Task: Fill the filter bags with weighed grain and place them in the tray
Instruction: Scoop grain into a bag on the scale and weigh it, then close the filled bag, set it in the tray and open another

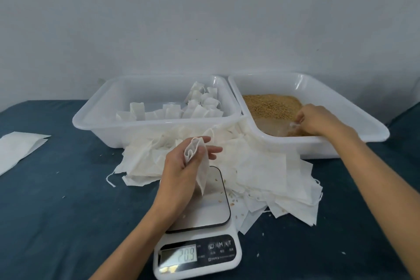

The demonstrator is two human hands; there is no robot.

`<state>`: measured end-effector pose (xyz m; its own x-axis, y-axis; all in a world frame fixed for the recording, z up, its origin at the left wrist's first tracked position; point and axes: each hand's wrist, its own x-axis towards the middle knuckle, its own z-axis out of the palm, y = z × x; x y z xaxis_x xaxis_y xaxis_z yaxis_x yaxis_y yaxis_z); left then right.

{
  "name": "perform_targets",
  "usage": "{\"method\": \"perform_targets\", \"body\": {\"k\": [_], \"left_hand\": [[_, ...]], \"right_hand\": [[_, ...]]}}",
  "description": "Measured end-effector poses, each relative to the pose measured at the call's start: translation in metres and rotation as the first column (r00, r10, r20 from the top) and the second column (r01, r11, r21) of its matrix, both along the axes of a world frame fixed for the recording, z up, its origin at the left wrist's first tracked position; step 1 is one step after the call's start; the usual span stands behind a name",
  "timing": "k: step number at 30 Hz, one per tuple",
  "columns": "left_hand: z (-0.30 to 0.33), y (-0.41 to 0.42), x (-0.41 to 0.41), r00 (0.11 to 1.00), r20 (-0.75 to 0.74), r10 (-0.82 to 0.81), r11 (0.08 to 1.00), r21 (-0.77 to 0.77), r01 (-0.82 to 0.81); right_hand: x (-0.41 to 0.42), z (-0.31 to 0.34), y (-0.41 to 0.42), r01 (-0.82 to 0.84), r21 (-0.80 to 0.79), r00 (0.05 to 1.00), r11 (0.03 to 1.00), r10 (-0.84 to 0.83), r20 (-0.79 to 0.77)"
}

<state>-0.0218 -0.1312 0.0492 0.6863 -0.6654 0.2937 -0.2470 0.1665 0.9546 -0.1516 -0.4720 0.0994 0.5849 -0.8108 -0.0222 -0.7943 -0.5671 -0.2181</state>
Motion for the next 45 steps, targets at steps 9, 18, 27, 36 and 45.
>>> {"method": "perform_targets", "body": {"k": [9,18,27,36,45], "left_hand": [[0.017,0.006,0.008,0.996,-0.072,0.049,0.994,-0.093,-0.056],[0.096,-0.019,0.136,0.944,0.099,0.316,0.948,-0.062,-0.311],[0.074,-0.028,0.263,0.766,0.504,0.399,0.615,0.472,-0.631],[0.057,-0.009,0.27,0.767,0.615,0.183,0.432,0.65,-0.625],[0.071,-0.023,0.075,0.517,0.856,-0.007,0.953,0.161,-0.255]], "right_hand": [[0.004,0.007,0.052,-0.129,-0.272,0.706,0.954,0.281,0.65],[0.032,-0.01,0.14,-0.452,-0.1,0.323,0.886,0.267,0.908],[0.026,-0.011,0.123,-0.549,0.04,0.16,0.835,0.058,0.985],[0.023,-0.006,0.124,-0.583,0.117,0.125,0.804,-0.054,0.991],[0.019,-0.001,0.124,-0.621,0.226,0.09,0.751,-0.217,0.972]]}}
